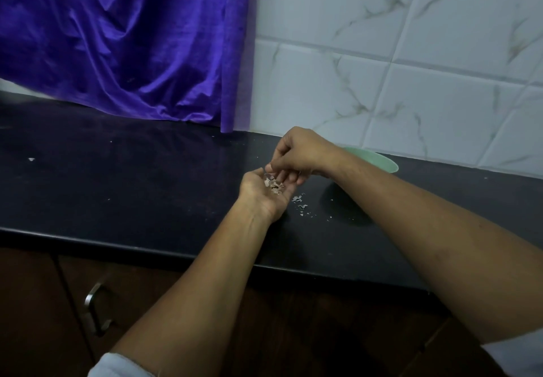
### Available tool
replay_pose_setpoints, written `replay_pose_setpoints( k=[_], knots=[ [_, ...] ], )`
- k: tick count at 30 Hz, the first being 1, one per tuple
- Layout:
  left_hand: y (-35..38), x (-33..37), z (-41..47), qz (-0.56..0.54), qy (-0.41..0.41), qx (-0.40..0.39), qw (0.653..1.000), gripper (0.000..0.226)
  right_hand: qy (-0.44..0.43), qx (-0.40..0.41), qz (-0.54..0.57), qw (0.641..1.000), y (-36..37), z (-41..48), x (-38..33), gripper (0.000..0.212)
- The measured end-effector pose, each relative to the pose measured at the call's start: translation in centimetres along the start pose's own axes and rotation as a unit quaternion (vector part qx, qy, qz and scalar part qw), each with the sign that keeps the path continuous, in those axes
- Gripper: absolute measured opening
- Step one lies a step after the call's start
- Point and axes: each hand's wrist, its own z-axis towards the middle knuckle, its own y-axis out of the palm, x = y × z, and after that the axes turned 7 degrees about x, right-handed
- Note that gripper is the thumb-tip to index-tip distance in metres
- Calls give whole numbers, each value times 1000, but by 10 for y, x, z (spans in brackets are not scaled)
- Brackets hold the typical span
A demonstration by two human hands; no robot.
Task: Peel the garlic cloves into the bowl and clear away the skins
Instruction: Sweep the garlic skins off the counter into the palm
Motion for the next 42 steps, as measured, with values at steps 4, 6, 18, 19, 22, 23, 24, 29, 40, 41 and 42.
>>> replay_pose_setpoints(
  k=[4,6,18,19,22,23,24,29,40,41,42],
  knots=[
    [0,-1,1,-9,-7,-2,1000,51,5,-27,20,999,-2,-1,2,10],
    [0,-1,0,-9,-9,1,1000,51,-2,-20,14,1000,-4,-3,2,9],
    [3,-4,0,41,11,-32,999,28,-76,86,66,991,-16,-18,31,12],
    [4,-5,1,42,13,-28,999,29,-68,103,94,988,-18,-22,35,24],
    [4,-2,1,40,27,-13,999,38,2,93,179,980,-22,-32,50,46],
    [3,0,2,40,35,-10,999,41,19,85,196,977,-21,-35,58,46],
    [3,0,3,41,38,-8,998,42,30,85,207,974,-21,-41,69,45],
    [4,5,9,71,51,-2,996,44,-7,105,149,983,-11,-73,120,34],
    [3,42,27,102,96,28,990,43,-33,-31,-246,968,34,-53,108,100],
    [3,43,27,101,97,27,990,43,-40,-30,-242,969,37,-45,105,99],
    [3,43,27,100,98,24,990,43,-45,-28,-235,971,38,-38,102,96]
  ],
)
